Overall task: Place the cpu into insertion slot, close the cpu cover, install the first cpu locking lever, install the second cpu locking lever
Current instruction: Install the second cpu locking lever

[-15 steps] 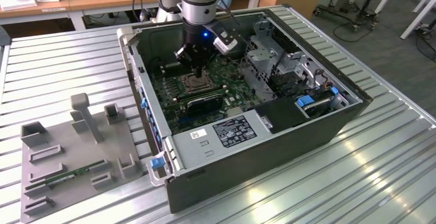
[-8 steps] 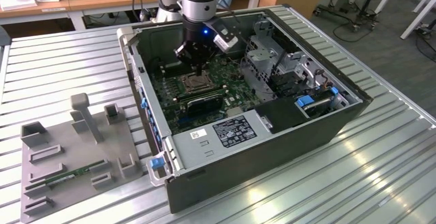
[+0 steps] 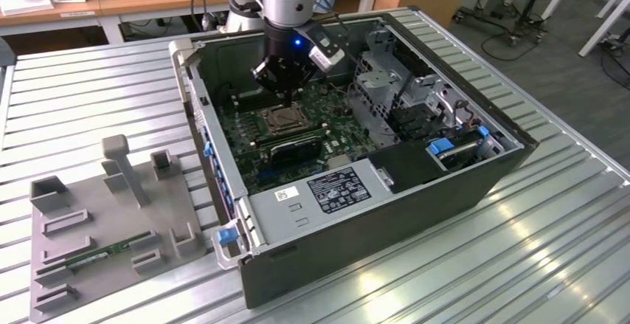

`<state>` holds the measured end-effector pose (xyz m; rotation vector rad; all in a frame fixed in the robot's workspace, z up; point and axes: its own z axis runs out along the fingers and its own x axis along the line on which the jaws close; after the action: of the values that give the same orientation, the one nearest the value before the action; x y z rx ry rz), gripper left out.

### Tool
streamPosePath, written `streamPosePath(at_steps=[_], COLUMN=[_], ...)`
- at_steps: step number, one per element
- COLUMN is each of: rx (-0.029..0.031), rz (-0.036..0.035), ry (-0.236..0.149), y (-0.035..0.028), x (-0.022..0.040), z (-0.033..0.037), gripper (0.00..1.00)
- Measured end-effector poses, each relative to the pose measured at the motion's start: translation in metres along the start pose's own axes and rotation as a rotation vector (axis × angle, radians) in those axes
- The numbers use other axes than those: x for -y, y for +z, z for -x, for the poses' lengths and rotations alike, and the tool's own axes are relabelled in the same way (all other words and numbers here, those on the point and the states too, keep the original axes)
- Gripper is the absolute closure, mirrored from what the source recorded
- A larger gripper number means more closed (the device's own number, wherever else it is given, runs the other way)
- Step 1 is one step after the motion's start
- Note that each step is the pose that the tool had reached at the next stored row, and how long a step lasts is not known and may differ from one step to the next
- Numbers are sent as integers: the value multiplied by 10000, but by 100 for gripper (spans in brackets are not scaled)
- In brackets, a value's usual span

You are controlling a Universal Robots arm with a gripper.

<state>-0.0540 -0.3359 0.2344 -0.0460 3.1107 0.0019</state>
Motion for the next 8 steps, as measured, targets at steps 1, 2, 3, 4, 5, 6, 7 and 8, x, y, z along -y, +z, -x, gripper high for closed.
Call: streamPosePath(at_steps=[1,2,3,4,5,6,7,8], rx=[-1,-1,-1,-2,-1,-2,-2,-2], rz=[-3,-2,-3,-3,-2,-3,-3,-3], ry=[0,0,0,-1,0,0,0,0], y=[-4,-7,-7,-7,-7,-7,-7,-7], x=[0,0,0,0,0,0,0,0], z=[0,0,0,0,0,0,0,0], gripper=[89,89,89,89,89,89,89,89])
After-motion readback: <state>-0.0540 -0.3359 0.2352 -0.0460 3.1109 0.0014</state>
